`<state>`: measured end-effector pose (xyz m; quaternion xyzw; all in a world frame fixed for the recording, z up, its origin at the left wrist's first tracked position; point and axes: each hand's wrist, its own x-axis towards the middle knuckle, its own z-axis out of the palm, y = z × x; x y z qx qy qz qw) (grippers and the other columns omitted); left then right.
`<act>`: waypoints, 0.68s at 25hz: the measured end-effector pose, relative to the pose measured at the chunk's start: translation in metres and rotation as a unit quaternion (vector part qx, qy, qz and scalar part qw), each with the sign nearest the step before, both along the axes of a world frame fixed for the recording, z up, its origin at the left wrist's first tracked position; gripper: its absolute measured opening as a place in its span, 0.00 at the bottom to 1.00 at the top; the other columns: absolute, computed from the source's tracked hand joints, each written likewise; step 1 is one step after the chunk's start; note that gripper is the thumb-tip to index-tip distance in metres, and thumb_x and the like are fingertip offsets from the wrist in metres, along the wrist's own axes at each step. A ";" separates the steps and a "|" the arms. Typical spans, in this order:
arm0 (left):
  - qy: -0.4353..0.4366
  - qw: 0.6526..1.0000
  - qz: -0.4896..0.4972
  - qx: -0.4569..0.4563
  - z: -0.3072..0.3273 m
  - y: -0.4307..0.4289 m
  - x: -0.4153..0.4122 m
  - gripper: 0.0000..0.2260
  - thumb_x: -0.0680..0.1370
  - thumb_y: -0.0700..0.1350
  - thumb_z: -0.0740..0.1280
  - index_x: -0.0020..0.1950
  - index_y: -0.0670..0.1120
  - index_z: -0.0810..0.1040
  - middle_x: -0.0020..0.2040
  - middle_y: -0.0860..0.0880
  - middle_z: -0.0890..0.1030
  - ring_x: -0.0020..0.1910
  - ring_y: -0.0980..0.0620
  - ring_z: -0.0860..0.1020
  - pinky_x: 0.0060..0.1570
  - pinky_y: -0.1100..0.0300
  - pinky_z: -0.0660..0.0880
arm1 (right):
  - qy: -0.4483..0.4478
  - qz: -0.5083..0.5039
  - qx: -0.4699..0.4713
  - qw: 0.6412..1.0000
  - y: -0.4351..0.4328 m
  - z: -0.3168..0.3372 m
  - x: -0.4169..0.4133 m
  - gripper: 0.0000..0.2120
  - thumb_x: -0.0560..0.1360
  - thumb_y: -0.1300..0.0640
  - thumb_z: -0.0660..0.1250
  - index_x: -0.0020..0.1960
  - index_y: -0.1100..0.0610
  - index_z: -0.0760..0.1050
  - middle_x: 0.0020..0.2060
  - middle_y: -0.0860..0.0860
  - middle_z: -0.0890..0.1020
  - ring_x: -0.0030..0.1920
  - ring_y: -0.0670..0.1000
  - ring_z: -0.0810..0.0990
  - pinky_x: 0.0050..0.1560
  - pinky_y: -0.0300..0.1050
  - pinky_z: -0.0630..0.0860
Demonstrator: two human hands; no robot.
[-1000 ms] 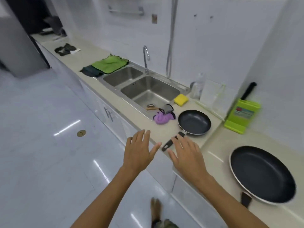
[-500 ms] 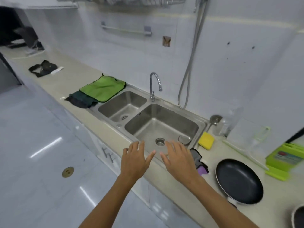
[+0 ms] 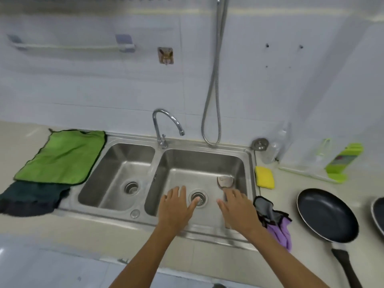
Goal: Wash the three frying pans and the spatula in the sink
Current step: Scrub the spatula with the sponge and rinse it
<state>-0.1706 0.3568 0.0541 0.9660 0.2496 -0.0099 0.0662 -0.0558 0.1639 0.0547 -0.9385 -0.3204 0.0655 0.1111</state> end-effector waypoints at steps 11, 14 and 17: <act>0.072 0.994 -0.076 -0.042 -0.054 0.078 0.088 0.52 0.71 0.75 0.28 0.80 0.47 0.64 0.78 0.47 0.70 0.76 0.47 0.69 0.73 0.47 0.66 | 0.400 -0.297 0.040 0.866 0.033 -0.132 0.065 0.27 0.82 0.56 0.61 0.76 0.61 0.56 0.62 0.64 0.78 0.52 0.60 0.79 0.50 0.48 0.76; 0.113 0.987 -0.045 -0.102 -0.064 0.091 0.124 0.45 0.75 0.74 0.37 0.80 0.45 0.65 0.76 0.44 0.72 0.74 0.44 0.71 0.72 0.45 0.67 | 0.374 -0.317 0.051 0.870 0.040 -0.146 0.076 0.17 0.82 0.61 0.59 0.69 0.63 0.67 0.53 0.62 0.82 0.44 0.59 0.82 0.43 0.49 0.80; 0.188 0.951 -0.030 -0.242 -0.094 0.073 0.151 0.29 0.83 0.65 0.52 0.75 0.48 0.72 0.71 0.43 0.77 0.71 0.41 0.74 0.72 0.46 0.68 | 0.330 -0.306 0.061 0.891 0.052 -0.144 0.072 0.15 0.83 0.57 0.58 0.67 0.60 0.71 0.46 0.60 0.84 0.44 0.60 0.83 0.44 0.52 0.81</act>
